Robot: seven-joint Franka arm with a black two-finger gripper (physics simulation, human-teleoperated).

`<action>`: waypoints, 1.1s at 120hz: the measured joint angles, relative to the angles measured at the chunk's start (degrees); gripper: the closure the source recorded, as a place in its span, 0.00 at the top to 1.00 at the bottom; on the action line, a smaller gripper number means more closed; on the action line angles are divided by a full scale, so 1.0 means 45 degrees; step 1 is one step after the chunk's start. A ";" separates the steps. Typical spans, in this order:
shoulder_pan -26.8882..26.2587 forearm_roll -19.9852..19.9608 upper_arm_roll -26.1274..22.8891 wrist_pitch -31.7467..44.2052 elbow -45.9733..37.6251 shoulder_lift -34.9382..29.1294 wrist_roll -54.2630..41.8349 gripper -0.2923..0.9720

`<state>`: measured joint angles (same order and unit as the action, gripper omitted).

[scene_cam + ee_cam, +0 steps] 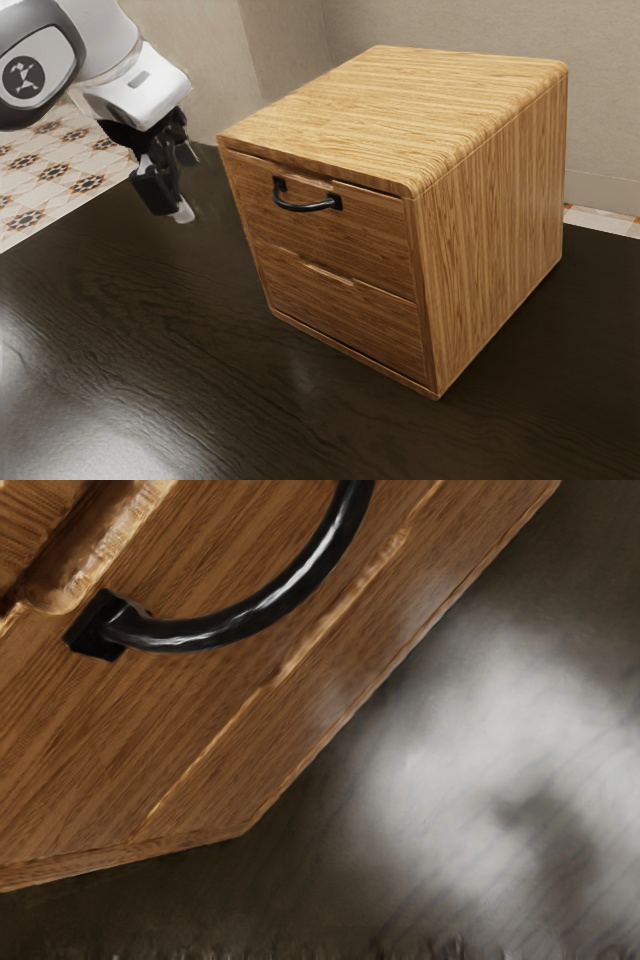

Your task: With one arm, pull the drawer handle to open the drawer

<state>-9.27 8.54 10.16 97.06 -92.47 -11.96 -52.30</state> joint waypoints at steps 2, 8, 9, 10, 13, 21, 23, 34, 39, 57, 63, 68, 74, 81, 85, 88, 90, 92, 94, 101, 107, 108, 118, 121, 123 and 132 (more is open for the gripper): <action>0.0352 0.0112 -0.0007 0.0229 -0.0195 -0.0170 -0.0193 0.75; 0.0865 0.0649 -0.0331 0.0862 -0.0697 -0.0485 -0.0739 0.75; 0.0887 0.0765 -0.0422 0.0954 -0.0784 -0.0527 -0.0824 0.75; 0.0902 0.0884 -0.0516 0.1050 -0.0907 -0.0605 -0.0909 0.75; 0.0907 0.1196 -0.0733 0.1365 -0.1371 -0.0940 -0.1155 0.75; 0.0925 0.1779 -0.1057 0.2244 -0.2576 -0.1810 -0.1763 0.75; 0.0925 0.1886 -0.1122 0.2423 -0.2722 -0.1899 -0.1905 0.75; 0.0797 0.2406 -0.1280 0.3235 -0.3046 -0.1769 -0.2618 0.75; 0.0706 0.2569 -0.1309 0.3509 -0.3076 -0.1544 -0.2907 0.75; 0.0545 0.2852 -0.1338 0.4117 -0.3145 -0.0891 -0.3797 0.75; 0.0434 0.2864 -0.1343 0.4168 -0.3158 -0.0832 -0.4048 0.75; 0.0276 0.2871 -0.1341 0.4179 -0.3152 -0.0809 -0.4242 0.75; 0.0173 0.2877 -0.1348 0.4194 -0.3131 -0.0708 -0.4459 0.75; 0.0120 0.2883 -0.1394 0.4204 -0.3108 -0.0524 -0.4690 0.75; 0.0101 0.2889 -0.1423 0.4208 -0.3104 -0.0403 -0.4812 0.75; 0.0099 0.2892 -0.1435 0.4215 -0.3113 -0.0331 -0.4900 0.75; 0.0097 0.2894 -0.1441 0.4220 -0.3117 -0.0298 -0.4956 0.75; 0.0100 0.2896 -0.1448 0.4227 -0.3125 -0.0276 -0.5011 0.75; 0.0101 0.2897 -0.1453 0.4238 -0.3136 -0.0256 -0.5065 0.75; 0.0117 0.2896 -0.1460 0.4286 -0.3166 -0.0177 -0.5239 0.77; 0.0097 0.2891 -0.1456 0.4324 -0.3175 -0.0093 -0.5377 0.78; 0.0086 0.2891 -0.1452 0.4331 -0.3172 -0.0077 -0.5399 0.79; 0.0045 0.2897 -0.1385 0.4381 -0.3193 0.0029 -0.5604 0.82; 0.0039 0.2891 -0.1383 0.4391 -0.3276 0.0008 -0.5660 0.80; 0.0038 0.2887 -0.1382 0.4398 -0.3373 -0.0035 -0.5695 0.79; 0.0051 0.2847 -0.1396 0.4425 -0.4150 -0.0546 -0.5841 0.83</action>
<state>-9.04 21.35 3.88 116.97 -111.15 -14.42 -78.58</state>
